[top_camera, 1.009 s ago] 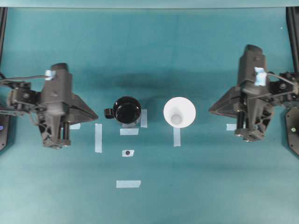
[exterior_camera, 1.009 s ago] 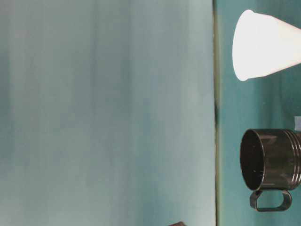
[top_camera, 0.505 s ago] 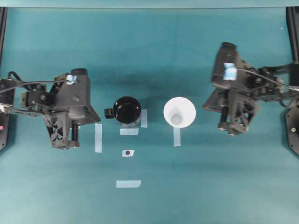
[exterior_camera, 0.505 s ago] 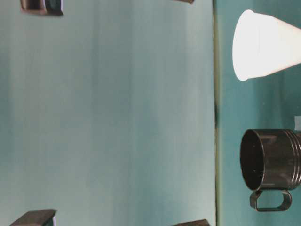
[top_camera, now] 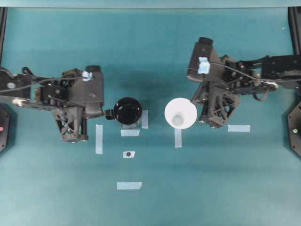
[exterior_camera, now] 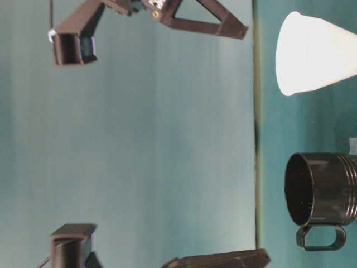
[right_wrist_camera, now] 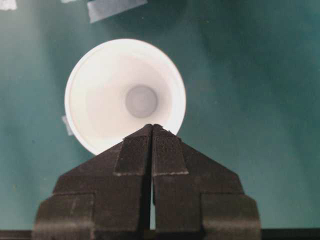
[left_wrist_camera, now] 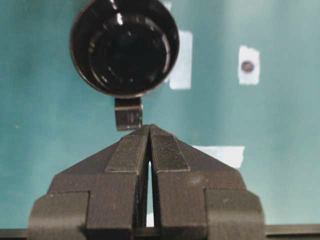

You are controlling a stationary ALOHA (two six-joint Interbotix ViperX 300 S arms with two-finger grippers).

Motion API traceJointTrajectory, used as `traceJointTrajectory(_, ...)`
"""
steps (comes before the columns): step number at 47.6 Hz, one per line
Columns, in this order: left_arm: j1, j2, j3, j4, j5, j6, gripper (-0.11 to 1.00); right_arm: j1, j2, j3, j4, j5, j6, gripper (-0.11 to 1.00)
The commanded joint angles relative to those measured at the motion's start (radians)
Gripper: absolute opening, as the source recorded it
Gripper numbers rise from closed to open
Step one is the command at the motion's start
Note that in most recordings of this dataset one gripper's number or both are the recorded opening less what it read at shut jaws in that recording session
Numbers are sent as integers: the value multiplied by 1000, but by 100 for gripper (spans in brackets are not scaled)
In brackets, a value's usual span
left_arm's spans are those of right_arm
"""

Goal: Holding the cup holder with the left arm, the right arm places the cup into the cup holder.
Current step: 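Open both grippers and lower left onto holder handle, right onto cup rim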

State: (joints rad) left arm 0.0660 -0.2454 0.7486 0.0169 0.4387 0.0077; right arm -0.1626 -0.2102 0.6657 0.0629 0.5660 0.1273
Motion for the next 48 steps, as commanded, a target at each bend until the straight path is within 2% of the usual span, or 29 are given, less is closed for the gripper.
traceJointTrajectory(1, -2, 9, -32, 3, 11, 3, 3, -3, 5, -32, -2, -3, 5, 1)
traceJointTrajectory(15, 0, 48, -69, 3, 78, 32, 3, -6, 14, -43, -2, -3, 2, 1)
traceJointTrajectory(24, 2, 46, -80, 3, 78, 83, 3, -12, 26, -43, -2, -3, 5, 1)
traceJointTrajectory(33, 18, 40, -81, 3, 74, 86, 3, -14, 38, -46, -2, -11, 3, 4)
traceJointTrajectory(40, 28, 40, -80, 3, 58, 92, 3, -20, 46, -46, -2, -12, 3, 14)
traceJointTrajectory(44, 28, 40, -80, 3, 46, 92, 3, -21, 48, -49, -2, -12, 3, 27)
traceJointTrajectory(48, 28, 40, -81, 3, 34, 91, 4, -23, 48, -54, -3, -12, 5, 45)
